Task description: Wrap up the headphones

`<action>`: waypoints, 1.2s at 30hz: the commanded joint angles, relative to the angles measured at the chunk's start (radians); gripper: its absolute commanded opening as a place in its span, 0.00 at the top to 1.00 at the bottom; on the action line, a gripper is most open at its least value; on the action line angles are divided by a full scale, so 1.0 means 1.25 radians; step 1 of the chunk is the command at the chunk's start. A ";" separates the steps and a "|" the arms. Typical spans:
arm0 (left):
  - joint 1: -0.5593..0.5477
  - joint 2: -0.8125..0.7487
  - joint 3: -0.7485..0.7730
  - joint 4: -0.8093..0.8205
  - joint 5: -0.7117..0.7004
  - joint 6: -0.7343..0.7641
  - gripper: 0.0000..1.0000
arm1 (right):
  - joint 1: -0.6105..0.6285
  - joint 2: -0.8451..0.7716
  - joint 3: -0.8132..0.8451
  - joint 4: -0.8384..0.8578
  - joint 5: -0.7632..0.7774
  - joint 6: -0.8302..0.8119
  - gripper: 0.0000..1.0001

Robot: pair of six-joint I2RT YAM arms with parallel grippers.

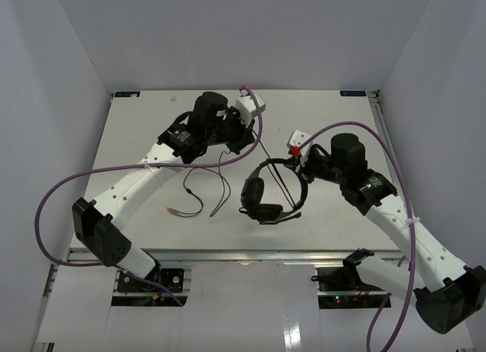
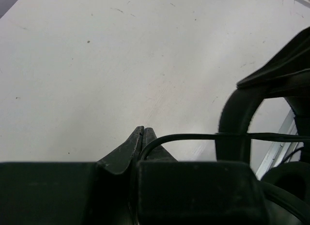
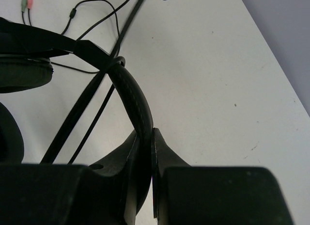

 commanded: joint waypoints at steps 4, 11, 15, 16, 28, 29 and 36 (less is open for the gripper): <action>0.053 -0.003 -0.088 0.118 0.051 -0.024 0.96 | 0.004 -0.005 0.138 -0.052 -0.135 0.072 0.92; 0.055 -0.021 -0.184 0.251 0.159 -0.099 0.87 | -0.001 0.016 0.226 -0.050 -0.112 0.151 0.92; 0.055 -0.100 -0.343 0.407 0.230 -0.186 0.76 | -0.014 0.039 0.277 -0.046 -0.085 0.196 0.92; 0.055 -0.126 -0.374 0.463 0.249 -0.208 0.74 | -0.019 0.045 0.289 -0.046 -0.083 0.203 0.92; 0.063 -0.174 -0.657 0.988 0.361 -0.486 0.66 | -0.120 0.099 0.407 -0.016 -0.206 0.352 0.92; 0.063 -0.154 -0.662 1.023 0.367 -0.503 0.65 | -0.129 0.104 0.415 -0.011 -0.217 0.367 0.92; 0.063 -0.104 -0.682 1.187 0.278 -0.528 0.45 | -0.159 0.127 0.464 0.011 -0.242 0.424 0.92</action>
